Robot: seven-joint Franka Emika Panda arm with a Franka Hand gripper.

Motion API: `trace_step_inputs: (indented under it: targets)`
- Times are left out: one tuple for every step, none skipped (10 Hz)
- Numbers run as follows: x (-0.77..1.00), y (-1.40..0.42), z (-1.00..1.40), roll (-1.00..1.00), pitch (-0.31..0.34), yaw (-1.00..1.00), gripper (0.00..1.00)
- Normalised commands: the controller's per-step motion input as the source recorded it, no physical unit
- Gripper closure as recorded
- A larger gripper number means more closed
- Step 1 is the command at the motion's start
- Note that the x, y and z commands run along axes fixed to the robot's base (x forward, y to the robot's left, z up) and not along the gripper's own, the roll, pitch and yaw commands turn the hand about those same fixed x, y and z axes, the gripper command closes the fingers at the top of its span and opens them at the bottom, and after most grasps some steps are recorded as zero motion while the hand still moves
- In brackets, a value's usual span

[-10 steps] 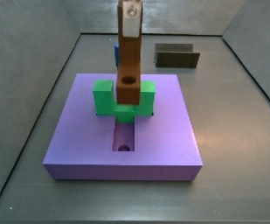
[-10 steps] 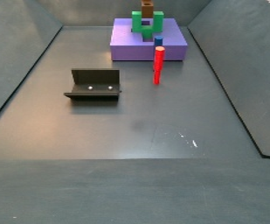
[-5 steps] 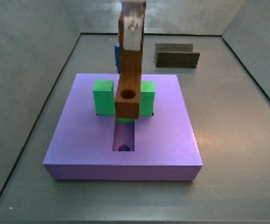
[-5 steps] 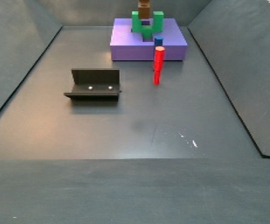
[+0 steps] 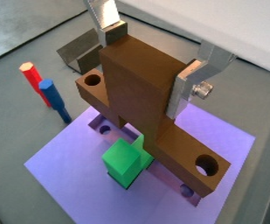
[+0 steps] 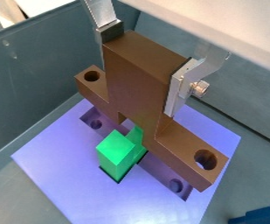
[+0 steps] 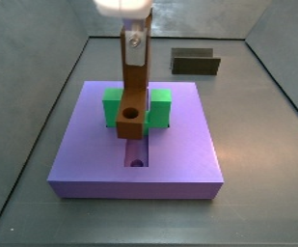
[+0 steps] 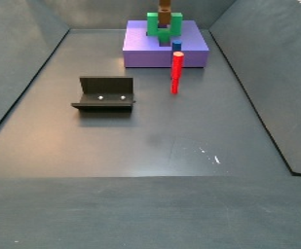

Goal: Pick up the brown object. Move up. Move to above the board. Insert the brown object.
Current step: Insert the brown object.

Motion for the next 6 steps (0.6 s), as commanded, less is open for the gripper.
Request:
trace_step_inputs:
  targets:
    - [0.12, 0.0, -0.2, -0.02, 0.006, 0.0, 1.0]
    - [0.11, 0.0, -0.29, -0.01, 0.01, 0.0, 1.0]
    - [0.03, -0.02, -0.37, 0.0, 0.0, 0.0, 1.0]
    - [0.01, -0.07, -0.38, 0.0, 0.003, 0.04, 1.0]
    - [-0.02, -0.07, -0.41, 0.0, 0.0, 0.12, 1.0]
    - [-0.04, -0.06, -0.35, 0.01, 0.0, 0.17, 1.0]
